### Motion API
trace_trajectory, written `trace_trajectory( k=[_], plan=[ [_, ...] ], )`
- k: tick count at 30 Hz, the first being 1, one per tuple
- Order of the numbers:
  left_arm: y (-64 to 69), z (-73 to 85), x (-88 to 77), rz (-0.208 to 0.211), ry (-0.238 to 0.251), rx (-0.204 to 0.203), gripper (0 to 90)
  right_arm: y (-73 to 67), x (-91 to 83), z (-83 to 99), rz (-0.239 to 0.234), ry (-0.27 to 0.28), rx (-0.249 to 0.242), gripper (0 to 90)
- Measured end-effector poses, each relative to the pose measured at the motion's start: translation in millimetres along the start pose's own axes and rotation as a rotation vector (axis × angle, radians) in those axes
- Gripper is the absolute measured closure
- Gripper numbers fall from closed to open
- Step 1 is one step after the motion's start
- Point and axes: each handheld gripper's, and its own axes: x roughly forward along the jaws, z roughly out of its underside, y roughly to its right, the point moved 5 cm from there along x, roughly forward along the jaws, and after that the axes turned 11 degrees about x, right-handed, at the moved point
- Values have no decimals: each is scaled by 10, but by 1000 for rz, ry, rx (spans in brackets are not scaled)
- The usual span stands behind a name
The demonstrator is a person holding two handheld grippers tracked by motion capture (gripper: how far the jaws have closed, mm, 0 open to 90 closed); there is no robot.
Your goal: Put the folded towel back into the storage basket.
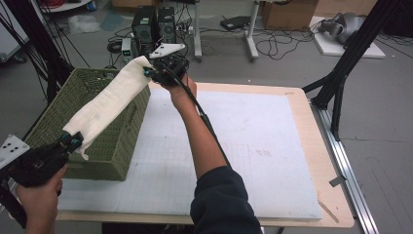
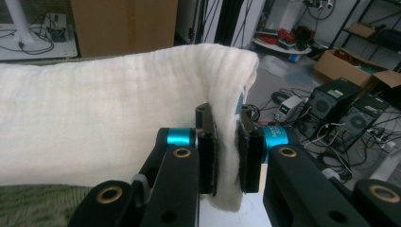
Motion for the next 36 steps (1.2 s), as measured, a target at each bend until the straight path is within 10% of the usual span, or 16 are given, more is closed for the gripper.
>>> trace_trajectory(
  k=[22,26,36],
  plan=[
    [-345,125,-190,-134,-33,-84,795,-420,922,-125,-26,-66,0,816],
    [-432,150,-200,-166,-23,-126,511,-432,1076,-51,37,-65,34,513],
    [-355,135,-130,-150,-20,-78,315,-353,895,80,-6,-74,93,427]
  ],
)
